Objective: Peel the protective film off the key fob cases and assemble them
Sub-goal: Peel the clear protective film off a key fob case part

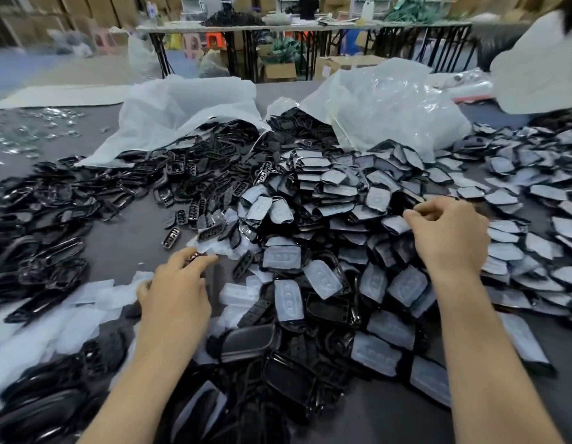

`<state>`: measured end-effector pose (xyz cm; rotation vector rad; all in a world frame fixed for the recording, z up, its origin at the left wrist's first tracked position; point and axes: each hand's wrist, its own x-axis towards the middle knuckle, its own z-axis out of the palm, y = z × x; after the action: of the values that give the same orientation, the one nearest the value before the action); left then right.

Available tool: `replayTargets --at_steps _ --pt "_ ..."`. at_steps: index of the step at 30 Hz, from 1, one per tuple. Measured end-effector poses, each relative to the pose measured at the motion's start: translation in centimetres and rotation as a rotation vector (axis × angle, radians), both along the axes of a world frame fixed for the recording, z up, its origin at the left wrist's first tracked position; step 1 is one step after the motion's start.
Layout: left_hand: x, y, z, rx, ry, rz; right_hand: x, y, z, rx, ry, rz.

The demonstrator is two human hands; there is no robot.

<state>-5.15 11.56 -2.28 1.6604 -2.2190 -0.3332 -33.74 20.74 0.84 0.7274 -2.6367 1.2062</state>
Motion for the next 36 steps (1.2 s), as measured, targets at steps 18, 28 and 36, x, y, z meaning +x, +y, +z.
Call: replayTargets --at_steps 18,28,36 --pt "3.6 0.4 0.3 0.038 0.107 -0.097 12.8 -1.9 -1.7 -0.166 0.219 0.779" --pt "1.0 0.7 3.1 0.035 0.535 -0.102 14.6 -2.1 -2.3 -0.34 -0.63 1.009" --pt "-3.1 -0.9 3.5 0.195 0.511 -0.317 12.1 -3.0 -2.2 -0.518 -0.887 0.887"
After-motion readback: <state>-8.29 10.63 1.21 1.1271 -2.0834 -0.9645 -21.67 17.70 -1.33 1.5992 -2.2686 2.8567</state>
